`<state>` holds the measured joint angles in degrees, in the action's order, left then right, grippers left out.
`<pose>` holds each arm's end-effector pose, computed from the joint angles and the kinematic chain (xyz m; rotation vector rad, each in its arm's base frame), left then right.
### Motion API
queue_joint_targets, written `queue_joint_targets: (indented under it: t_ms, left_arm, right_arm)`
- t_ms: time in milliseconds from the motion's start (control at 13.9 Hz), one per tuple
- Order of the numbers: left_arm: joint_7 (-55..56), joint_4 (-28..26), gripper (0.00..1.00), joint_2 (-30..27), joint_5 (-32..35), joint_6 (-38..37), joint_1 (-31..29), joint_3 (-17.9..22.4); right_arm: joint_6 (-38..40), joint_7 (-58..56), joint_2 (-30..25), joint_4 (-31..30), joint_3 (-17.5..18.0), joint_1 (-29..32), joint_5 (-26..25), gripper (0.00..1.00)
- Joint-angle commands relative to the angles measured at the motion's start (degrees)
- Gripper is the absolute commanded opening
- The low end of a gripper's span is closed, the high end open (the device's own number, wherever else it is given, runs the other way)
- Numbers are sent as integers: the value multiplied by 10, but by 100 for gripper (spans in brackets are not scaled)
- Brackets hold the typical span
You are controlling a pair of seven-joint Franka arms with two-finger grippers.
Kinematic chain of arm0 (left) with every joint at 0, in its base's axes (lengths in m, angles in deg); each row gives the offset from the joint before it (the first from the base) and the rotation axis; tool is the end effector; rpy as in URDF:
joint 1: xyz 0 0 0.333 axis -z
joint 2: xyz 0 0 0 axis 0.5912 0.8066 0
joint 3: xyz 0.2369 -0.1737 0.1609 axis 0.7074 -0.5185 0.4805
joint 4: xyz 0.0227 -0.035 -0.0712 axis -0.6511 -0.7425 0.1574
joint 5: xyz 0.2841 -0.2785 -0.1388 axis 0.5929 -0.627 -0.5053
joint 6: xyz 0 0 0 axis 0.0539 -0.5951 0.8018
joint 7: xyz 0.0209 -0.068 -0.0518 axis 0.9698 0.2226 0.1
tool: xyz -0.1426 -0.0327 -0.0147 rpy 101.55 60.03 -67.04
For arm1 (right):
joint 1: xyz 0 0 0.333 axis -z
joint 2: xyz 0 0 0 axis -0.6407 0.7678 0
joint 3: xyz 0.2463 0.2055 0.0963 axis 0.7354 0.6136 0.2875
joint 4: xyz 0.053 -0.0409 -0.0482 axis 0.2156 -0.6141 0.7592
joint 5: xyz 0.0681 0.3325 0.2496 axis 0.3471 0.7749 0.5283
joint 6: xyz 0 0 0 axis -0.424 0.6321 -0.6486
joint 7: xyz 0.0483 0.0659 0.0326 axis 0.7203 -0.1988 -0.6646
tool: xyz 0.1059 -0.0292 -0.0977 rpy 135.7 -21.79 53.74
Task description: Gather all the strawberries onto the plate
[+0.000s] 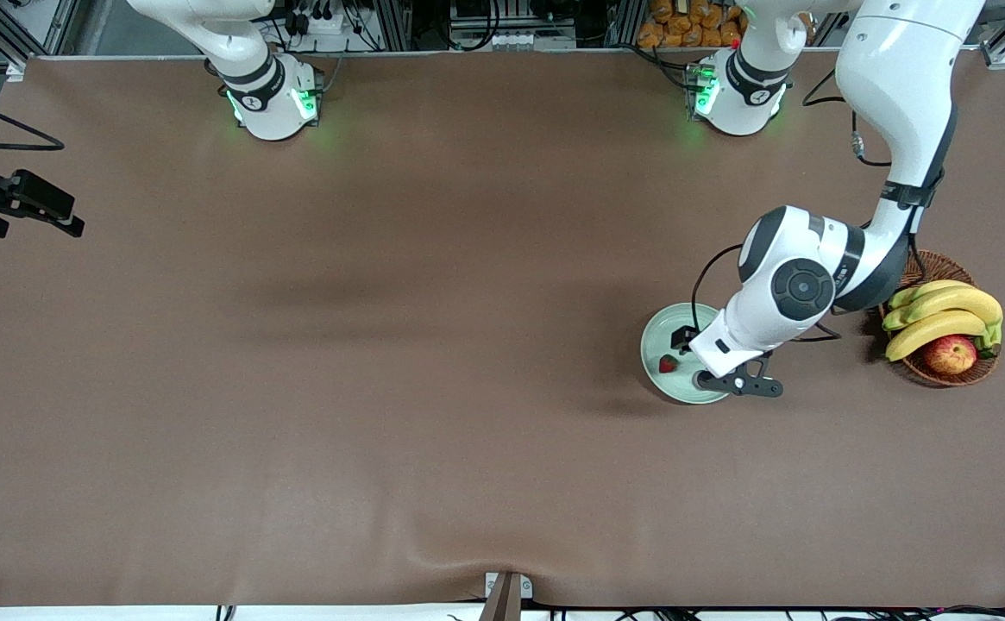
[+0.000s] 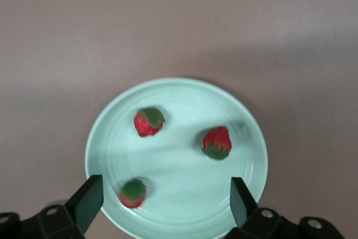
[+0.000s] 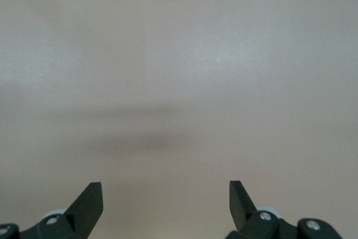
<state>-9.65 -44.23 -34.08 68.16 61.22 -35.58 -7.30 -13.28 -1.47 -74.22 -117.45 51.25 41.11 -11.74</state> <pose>0.6466 -0.1925 0.2442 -3.1263 0.2336 0.0304 0.5756 -0.0198 0.6157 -3.1089 0.0259 -0.0022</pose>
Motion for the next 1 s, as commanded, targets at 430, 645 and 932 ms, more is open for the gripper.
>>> queue_joint_targets:
  t_ms: [430,645,932]
  left_arm:
    - [2,62,100,-14,12,-7,-36,3]
    - [2,71,100,-36,11,-18,-37,6]
    - [-1,73,100,-89,10,-51,-32,28]
  right_arm:
    - [48,0,0,15,-1,2,-26,100]
    - [51,2,0,16,-1,2,-26,100]
    - [51,3,0,17,-2,3,-26,100]
